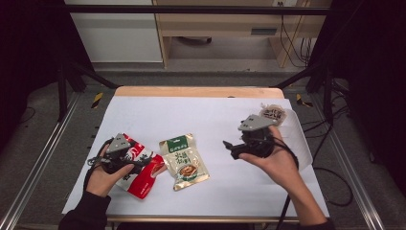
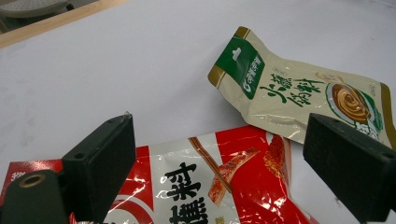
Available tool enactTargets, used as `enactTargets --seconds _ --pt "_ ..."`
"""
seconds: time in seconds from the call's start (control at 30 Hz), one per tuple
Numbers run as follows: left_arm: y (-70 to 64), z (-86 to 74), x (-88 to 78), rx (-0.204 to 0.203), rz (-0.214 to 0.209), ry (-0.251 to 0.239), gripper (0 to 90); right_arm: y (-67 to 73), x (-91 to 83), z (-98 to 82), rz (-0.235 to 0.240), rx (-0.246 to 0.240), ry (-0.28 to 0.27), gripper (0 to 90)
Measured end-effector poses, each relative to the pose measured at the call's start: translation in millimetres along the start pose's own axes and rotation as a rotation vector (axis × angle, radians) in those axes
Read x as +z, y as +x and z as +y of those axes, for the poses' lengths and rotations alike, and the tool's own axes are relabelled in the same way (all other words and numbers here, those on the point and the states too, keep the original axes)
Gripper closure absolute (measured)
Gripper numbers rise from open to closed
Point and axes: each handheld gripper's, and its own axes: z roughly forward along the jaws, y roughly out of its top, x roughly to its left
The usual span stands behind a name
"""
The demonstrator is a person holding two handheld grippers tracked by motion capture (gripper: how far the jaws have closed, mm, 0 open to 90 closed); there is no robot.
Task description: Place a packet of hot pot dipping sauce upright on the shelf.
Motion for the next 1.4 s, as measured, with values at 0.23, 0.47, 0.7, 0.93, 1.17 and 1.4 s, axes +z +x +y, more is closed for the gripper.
enactTargets --seconds 0.23,0.47,0.7,0.93,1.17,1.4 --pt "-1.9 2.2 1.5 0.009 -0.003 0.005 9.9 34.6 38.2 -13.6 0.058 0.039 0.018 16.1" --pt "-3.8 5.9 5.7 0.019 -0.013 0.012 10.1 55.1 57.5 -22.8 0.076 0.059 0.014 16.4" --pt "-3.6 9.1 9.8 0.029 -0.013 0.013 10.3 71.7 71.7 -39.3 0.088 0.077 0.032 14.6" --pt "-5.4 14.7 17.0 0.045 -0.031 0.024 11.7 81.5 76.9 -50.4 0.092 0.071 0.055 14.2" --pt "-11.2 17.8 29.2 0.068 -0.05 0.052 13.4 87.9 82.1 -55.1 0.1 0.05 0.081 14.8" --pt "-13.7 18.5 41.5 0.081 -0.056 0.083 15.5 87.7 85.3 -59.3 0.104 0.052 0.1 15.1"
